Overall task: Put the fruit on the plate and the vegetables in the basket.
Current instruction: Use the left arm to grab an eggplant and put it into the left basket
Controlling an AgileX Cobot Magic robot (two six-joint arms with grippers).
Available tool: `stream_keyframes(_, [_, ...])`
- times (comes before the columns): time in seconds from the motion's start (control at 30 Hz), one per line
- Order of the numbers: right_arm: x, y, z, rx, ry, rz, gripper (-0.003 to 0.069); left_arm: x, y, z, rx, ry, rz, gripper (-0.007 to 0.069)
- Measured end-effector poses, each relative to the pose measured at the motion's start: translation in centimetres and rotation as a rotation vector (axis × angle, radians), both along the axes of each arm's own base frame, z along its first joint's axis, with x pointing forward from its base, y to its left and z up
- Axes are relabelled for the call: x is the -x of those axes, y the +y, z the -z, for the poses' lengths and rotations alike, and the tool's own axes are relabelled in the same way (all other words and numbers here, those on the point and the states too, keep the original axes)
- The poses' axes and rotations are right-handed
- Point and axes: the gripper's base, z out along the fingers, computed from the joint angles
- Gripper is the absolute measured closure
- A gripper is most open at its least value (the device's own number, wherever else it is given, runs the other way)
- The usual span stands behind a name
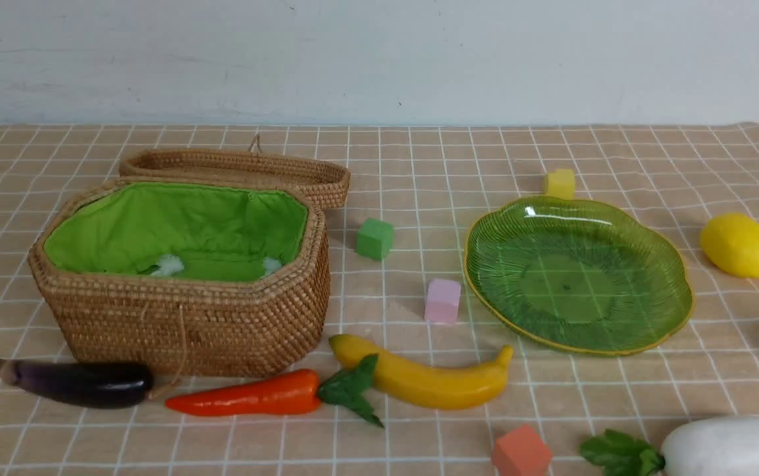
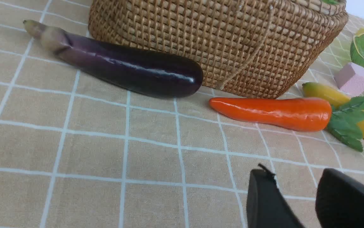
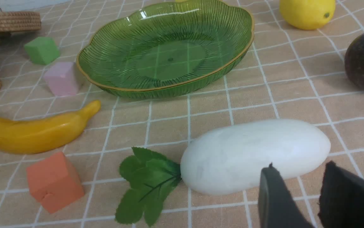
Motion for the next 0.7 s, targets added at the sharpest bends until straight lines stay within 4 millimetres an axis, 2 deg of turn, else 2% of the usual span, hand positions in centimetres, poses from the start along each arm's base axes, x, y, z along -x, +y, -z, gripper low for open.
stream_keyframes(0.53, [0.0,0.0,0.0,0.0,0.0,0.0,0.042,-0.1,0.0,-0.2,0.006,-0.024,-0.003,0.0386])
stream_keyframes(0.63, [0.0,0.0,0.0,0.0,0.0,0.0,0.042,-0.2,-0.1,-0.9,0.116,-0.08,-0.024,0.0386])
stream_keyframes(0.7, [0.0,0.0,0.0,0.0,0.0,0.0,0.042,-0.3,-0.2,-1.5,0.292,-0.106,-0.048,0.0386])
